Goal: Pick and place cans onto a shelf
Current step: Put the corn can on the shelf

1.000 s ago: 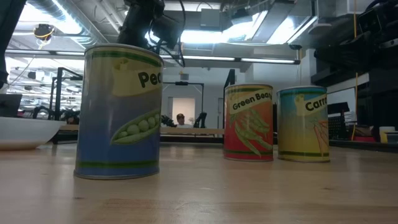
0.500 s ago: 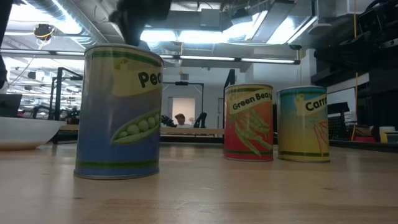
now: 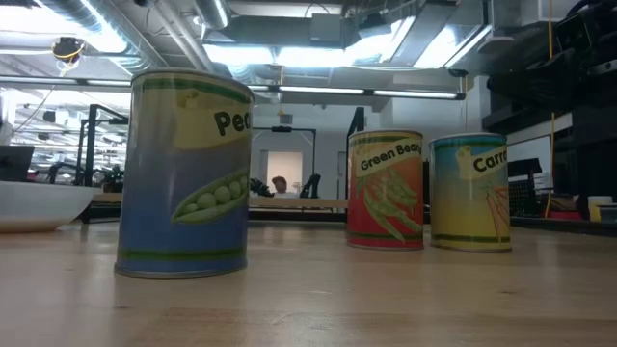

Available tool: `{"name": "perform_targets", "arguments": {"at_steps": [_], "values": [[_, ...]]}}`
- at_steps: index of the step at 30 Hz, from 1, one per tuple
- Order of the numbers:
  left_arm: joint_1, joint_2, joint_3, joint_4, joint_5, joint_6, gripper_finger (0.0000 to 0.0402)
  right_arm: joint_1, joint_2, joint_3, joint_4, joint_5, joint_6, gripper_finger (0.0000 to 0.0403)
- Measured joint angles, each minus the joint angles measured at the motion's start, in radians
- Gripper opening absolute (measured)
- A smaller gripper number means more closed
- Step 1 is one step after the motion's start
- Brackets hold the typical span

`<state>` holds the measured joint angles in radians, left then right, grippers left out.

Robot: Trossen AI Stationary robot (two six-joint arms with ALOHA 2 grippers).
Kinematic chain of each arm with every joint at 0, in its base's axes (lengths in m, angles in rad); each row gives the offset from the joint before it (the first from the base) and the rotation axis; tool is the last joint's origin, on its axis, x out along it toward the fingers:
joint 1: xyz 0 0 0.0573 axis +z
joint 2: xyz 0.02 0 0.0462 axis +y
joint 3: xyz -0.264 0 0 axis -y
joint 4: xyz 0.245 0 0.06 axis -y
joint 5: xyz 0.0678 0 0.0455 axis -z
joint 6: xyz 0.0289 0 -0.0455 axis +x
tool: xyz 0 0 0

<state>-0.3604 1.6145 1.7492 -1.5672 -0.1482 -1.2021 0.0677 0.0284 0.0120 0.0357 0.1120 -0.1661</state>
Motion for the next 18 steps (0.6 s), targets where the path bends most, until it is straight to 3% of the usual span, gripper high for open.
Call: {"name": "perform_targets", "arguments": {"at_steps": [9,18], "values": [[-0.278,0.001,-0.124,0.009,-0.009,-0.425,0.007,0.0,0.0,0.0,0.0,0.0,0.0,0.0045],[-0.436,0.001,-0.222,0.054,0.104,-0.766,0.0069,0.0,0.0,0.0,0.0,0.0,0.0,0.0045]]}}
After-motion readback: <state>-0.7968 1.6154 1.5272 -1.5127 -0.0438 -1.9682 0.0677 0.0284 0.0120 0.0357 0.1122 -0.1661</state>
